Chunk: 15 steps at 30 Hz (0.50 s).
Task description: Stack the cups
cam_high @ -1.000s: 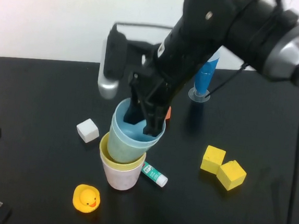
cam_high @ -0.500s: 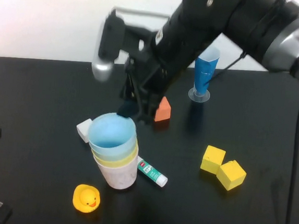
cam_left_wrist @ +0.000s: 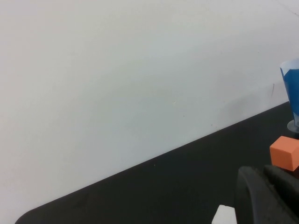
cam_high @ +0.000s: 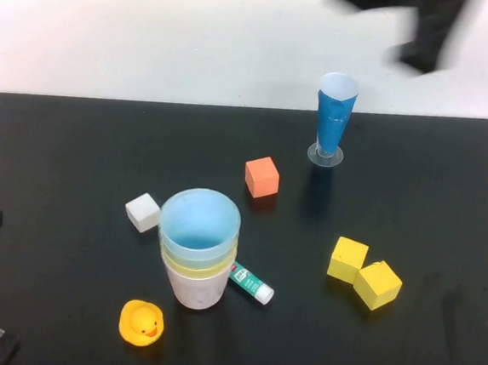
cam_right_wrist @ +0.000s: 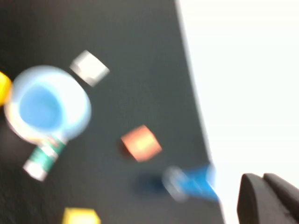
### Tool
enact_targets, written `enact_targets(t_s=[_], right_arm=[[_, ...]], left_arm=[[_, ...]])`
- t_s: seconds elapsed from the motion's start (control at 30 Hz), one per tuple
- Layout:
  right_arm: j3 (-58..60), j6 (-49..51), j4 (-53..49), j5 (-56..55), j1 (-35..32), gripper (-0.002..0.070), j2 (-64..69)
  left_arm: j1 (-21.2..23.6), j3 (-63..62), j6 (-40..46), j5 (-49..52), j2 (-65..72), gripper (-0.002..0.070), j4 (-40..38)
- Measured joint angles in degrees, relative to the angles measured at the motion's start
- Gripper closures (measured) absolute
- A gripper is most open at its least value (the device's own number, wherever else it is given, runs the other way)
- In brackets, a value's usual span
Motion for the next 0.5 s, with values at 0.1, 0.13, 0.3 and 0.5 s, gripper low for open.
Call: enact_targets(t_s=[0.1,0.13,0.3,0.5], right_arm=[[5.6,3.7,-8.0,-0.8,0.0,0.0673,-7.1],[8.0,4.6,-9.8,-1.4,0.0,0.0674,-9.1],[21.3,10.1,-14.4,-5.3,0.0,0.0676,-21.5],[46.4,19.0,-14.5,-16.4,0.0,0.0676,-35.9]], left_arm=[[0.0,0.0,-1.4,-0.6,-0.1,0.0673,0.0],[0.0,0.0,-2.2,-0.9,-0.1,0.0673,0.0],[0.0,0.0,-6.4,-1.1,-0.4,0.0673,0.0],[0.0,0.0,-9.6,-1.1,-0.4,0.0673,0.0]])
